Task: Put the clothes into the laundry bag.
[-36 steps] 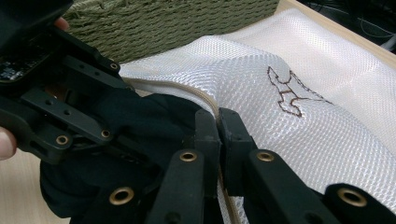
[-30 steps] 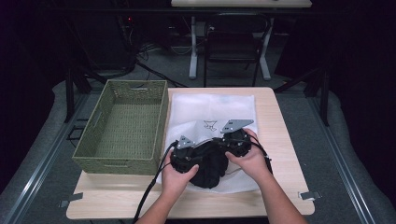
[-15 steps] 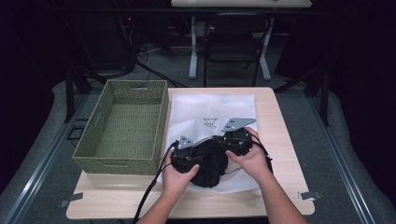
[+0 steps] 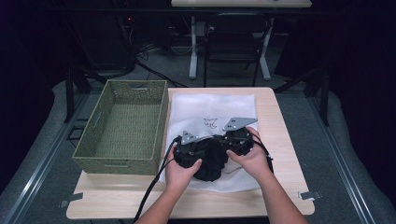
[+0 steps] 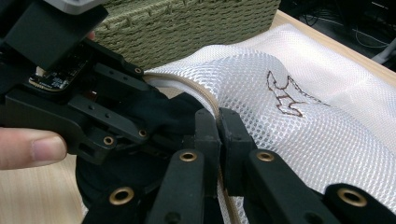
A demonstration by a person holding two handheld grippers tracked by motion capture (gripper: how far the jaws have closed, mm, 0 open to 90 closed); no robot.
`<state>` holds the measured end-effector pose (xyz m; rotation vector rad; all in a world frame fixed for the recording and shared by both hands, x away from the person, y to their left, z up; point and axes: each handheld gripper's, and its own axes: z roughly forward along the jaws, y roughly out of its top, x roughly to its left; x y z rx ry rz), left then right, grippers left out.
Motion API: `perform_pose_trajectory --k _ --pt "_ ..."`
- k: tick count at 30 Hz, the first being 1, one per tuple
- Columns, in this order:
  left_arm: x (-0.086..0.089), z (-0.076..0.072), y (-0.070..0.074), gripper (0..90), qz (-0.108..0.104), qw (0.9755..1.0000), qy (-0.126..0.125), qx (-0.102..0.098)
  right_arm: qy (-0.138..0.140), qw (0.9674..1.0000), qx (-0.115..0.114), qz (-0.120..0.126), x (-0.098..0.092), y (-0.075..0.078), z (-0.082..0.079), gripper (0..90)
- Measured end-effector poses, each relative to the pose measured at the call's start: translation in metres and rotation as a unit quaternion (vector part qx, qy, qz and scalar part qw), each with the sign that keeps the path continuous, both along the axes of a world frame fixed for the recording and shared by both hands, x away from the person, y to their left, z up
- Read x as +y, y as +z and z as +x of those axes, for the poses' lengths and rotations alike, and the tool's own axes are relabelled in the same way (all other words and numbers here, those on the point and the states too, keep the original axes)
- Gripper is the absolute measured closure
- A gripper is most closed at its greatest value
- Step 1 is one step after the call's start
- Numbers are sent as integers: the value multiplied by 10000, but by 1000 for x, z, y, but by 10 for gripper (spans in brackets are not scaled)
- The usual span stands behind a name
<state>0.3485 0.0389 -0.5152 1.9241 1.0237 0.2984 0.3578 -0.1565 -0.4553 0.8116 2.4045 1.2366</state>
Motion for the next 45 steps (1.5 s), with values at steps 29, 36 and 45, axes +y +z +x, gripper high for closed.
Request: perform_pose_trajectory --k 29,36,45 --pt "6 -6 -19 623 177 9995 -137 203 -5 10000 52 -55 0 -3 1 874" --pt "10 -10 -24 537 329 9994 -121 70 -8 9999 68 -89 1 -5 1 872" --pt "10 -11 -24 508 454 9990 -20 56 -5 9999 72 -129 1 -7 1 871"
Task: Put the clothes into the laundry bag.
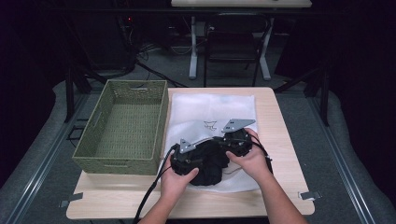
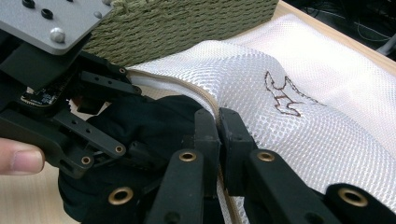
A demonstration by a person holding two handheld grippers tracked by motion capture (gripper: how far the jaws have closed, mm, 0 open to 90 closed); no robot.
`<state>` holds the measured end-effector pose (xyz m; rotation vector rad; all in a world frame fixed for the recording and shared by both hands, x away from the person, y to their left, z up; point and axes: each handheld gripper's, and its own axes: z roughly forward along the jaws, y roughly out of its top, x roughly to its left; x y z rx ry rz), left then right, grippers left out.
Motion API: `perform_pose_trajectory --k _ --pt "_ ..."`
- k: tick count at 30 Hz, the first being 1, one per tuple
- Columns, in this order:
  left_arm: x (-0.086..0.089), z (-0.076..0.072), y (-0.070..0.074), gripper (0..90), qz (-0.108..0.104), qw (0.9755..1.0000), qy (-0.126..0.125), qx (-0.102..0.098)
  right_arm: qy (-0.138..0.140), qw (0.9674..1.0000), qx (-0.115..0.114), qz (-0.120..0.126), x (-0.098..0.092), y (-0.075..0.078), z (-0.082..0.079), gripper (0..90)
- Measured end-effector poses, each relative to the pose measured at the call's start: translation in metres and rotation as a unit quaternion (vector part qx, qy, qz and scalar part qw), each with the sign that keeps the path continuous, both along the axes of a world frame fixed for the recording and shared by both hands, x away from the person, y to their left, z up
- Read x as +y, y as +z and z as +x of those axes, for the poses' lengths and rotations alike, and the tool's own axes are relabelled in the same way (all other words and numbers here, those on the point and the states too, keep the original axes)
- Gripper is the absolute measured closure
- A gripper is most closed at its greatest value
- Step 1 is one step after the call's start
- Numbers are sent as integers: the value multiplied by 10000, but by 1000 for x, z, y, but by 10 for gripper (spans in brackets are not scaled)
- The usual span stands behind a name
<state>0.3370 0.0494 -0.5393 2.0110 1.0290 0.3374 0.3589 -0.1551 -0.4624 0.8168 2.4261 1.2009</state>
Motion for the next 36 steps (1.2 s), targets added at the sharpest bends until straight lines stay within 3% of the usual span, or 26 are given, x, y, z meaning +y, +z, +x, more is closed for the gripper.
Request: perform_pose_trajectory --k 6,11,17,29,36 --pt "1 0 0 486 34 10000 -2 88 6 10000 -8 -10 0 0 0 869" --pt "3 0 3 458 -188 9994 -23 279 10 10000 -4 -19 1 -1 0 871" --pt "8 -7 11 421 -158 9992 -116 347 8 10000 4 -15 0 -1 0 871" --pt "24 -28 24 390 -303 9990 -248 229 0 10000 -4 -10 0 0 0 871" --pt "28 -38 20 375 -129 9995 -240 179 1 10000 -5 -7 0 0 -1 871"
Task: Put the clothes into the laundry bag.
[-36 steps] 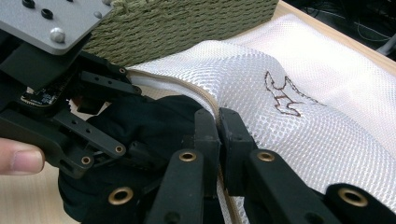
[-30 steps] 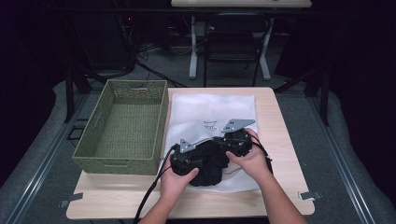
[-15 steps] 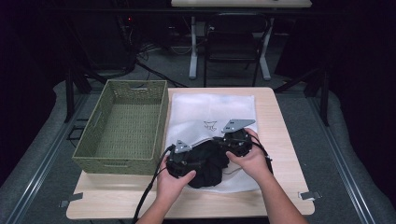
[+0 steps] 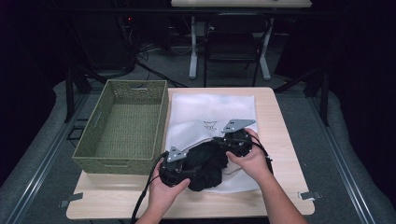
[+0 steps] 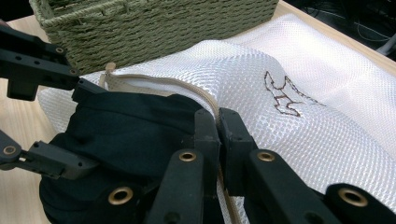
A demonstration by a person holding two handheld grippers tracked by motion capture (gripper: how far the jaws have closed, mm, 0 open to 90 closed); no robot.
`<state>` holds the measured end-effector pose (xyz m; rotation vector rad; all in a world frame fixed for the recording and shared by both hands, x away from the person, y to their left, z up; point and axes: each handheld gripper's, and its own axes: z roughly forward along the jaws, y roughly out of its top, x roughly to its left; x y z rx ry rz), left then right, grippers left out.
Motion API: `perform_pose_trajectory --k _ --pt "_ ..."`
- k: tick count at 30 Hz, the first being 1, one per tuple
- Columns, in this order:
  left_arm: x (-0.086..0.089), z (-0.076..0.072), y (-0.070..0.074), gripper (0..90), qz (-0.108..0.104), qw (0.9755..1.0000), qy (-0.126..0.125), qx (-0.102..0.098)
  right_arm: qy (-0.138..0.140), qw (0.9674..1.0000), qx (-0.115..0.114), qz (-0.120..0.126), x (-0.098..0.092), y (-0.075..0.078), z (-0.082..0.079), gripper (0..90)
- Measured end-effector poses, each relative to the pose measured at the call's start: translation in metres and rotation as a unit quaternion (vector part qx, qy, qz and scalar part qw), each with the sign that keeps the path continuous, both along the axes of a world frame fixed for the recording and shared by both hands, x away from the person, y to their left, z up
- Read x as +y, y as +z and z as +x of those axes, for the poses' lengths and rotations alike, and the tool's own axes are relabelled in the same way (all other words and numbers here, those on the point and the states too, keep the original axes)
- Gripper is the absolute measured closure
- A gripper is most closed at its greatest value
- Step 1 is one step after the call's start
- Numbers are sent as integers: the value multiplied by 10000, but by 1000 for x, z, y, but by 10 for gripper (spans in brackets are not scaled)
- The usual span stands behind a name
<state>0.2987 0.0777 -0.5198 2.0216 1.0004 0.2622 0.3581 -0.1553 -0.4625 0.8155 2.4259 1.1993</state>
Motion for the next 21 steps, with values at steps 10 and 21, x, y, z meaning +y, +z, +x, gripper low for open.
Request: perform_pose_trajectory --k 10,21 --pt "3 -3 -13 496 -96 9999 -44 115 8 10000 -1 -10 1 0 -1 871" --pt "-5 3 -14 687 -171 9998 -32 20 58 10000 5 -21 3 0 -2 872"
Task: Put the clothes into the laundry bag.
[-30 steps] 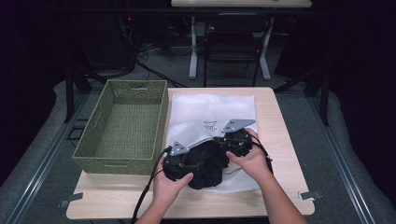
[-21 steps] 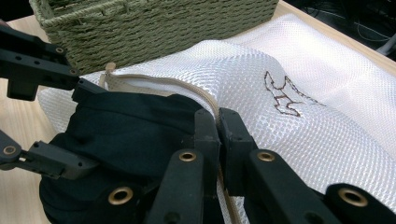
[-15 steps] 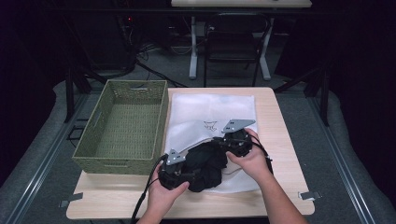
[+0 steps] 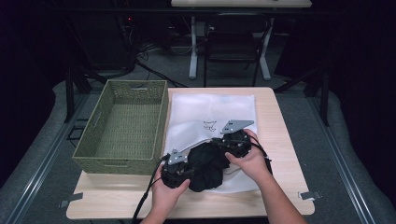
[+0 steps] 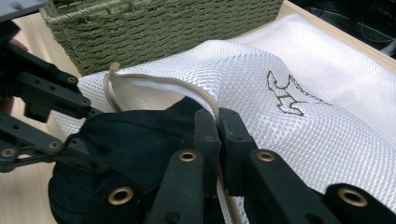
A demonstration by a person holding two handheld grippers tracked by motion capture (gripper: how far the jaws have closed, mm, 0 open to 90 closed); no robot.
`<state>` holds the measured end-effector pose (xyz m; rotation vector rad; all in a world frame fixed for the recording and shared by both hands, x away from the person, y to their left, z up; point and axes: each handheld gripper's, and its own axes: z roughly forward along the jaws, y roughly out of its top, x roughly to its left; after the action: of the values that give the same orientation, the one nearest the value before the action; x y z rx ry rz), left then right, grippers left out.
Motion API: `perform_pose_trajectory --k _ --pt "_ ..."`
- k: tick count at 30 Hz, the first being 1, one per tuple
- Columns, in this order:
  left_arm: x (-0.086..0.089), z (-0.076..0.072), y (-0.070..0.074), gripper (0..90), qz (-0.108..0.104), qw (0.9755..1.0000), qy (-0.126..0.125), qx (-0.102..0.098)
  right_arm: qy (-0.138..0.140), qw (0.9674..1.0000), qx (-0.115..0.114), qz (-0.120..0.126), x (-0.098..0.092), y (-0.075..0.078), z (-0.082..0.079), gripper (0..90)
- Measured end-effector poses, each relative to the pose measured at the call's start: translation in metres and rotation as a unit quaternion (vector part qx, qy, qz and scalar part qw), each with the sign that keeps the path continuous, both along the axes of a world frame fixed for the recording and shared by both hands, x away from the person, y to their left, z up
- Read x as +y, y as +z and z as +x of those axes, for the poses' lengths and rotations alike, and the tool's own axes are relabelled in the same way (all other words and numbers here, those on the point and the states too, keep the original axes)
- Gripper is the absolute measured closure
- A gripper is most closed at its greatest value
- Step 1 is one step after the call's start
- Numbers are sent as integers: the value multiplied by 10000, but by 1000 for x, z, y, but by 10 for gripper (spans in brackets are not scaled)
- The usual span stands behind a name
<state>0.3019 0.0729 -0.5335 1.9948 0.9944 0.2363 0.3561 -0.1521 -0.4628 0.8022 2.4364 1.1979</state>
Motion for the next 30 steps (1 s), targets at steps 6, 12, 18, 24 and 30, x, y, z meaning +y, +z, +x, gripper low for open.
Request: perform_pose_trajectory --k 6,12,18,24,30 --pt "-7 10 3 702 -54 9999 90 -28 10 10000 11 2 1 0 -1 872" --pt "-15 20 7 706 -38 9999 119 -68 30 10000 15 5 1 0 -1 873" --pt "-20 28 7 710 -91 9997 215 -103 60 10000 15 7 2 0 -2 873" --pt "-25 35 7 707 -114 9992 321 -208 63 10000 18 -10 2 0 -2 873" --pt "-26 38 6 654 -133 9992 340 -182 30 10000 30 -10 1 -1 0 873"
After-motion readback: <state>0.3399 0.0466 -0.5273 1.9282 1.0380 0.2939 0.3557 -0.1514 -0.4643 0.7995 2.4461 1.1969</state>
